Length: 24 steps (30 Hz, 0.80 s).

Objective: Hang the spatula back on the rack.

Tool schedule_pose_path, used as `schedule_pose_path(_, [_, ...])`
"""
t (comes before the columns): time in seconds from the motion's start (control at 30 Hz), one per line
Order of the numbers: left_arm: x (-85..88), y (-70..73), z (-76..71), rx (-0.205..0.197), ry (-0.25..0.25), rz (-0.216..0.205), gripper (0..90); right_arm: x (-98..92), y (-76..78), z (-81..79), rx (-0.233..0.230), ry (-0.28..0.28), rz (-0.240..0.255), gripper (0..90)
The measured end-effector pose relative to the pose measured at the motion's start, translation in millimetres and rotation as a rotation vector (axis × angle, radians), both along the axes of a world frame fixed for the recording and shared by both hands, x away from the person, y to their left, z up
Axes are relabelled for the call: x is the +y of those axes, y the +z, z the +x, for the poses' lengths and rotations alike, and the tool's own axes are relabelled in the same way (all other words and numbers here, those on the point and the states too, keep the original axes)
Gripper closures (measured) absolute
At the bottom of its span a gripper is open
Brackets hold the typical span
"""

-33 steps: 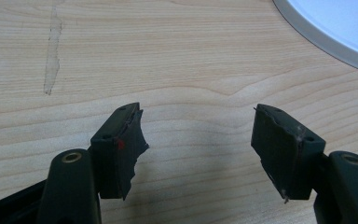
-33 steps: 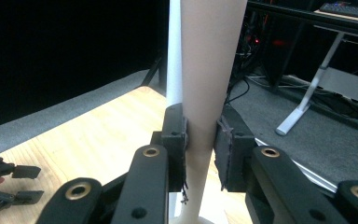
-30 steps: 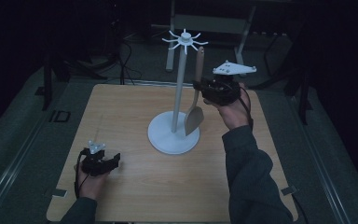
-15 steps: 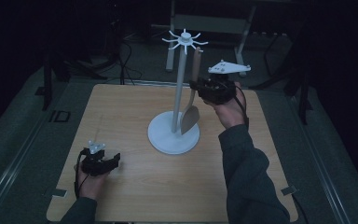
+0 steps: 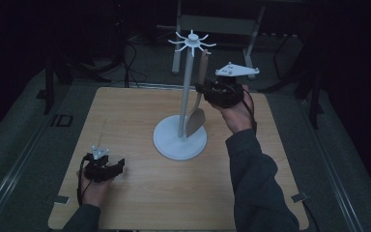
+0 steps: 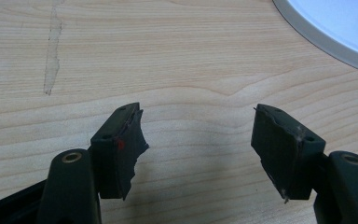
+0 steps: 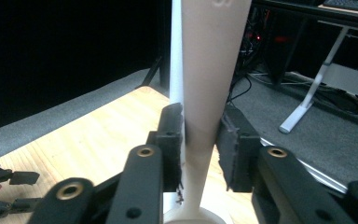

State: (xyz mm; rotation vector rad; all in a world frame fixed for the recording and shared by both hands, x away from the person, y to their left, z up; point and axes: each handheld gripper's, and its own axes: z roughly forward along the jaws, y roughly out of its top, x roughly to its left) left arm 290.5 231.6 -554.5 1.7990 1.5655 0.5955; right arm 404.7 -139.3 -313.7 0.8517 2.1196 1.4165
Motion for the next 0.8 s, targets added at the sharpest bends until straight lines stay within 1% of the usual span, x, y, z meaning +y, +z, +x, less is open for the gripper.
schedule_pose_path(0.2, [-0.3,0.0,0.1,0.001,-0.002,0.002,34.0,-0.5,-1.1,-0.5,-0.004,-0.004,-0.007,56.9])
schedule_pose_path(0.27, [-0.3,0.0,0.1,0.001,-0.002,0.003,34.0,-1.3,-1.9,-0.3,-0.007,-0.008,-0.002,53.4])
schedule_pose_path(0.3, [-0.4,0.0,0.2,0.002,-0.003,0.003,34.0,-2.6,-2.8,0.2,-0.011,-0.016,0.001,50.2])
schedule_pose_path(0.4, [-0.6,-0.1,0.3,0.001,-0.003,0.003,34.0,-3.5,-3.9,0.4,-0.01,-0.022,-0.002,47.9])
schedule_pose_path(0.5, [-1.0,-0.3,0.5,0.002,-0.004,0.004,34.0,-4.5,-5.5,0.2,-0.007,-0.026,-0.01,42.2])
schedule_pose_path(0.6, [-1.1,-0.3,0.5,0.002,-0.005,0.005,34.0,-4.6,-6.2,-0.4,-0.008,-0.026,-0.017,39.8])
schedule_pose_path(0.63, [-1.2,-0.3,0.5,0.002,-0.005,0.004,34.0,-4.7,-7.0,-1.1,-0.009,-0.026,-0.024,36.8])
schedule_pose_path(0.67, [-1.1,-0.2,0.6,0.002,-0.005,0.005,34.0,-4.9,-7.4,-1.5,-0.008,-0.028,-0.026,35.6])
schedule_pose_path(0.8, [-1.1,-0.2,0.7,0.001,-0.005,0.004,34.0,-6.5,-9.5,-3.7,-0.001,-0.038,-0.025,30.9])
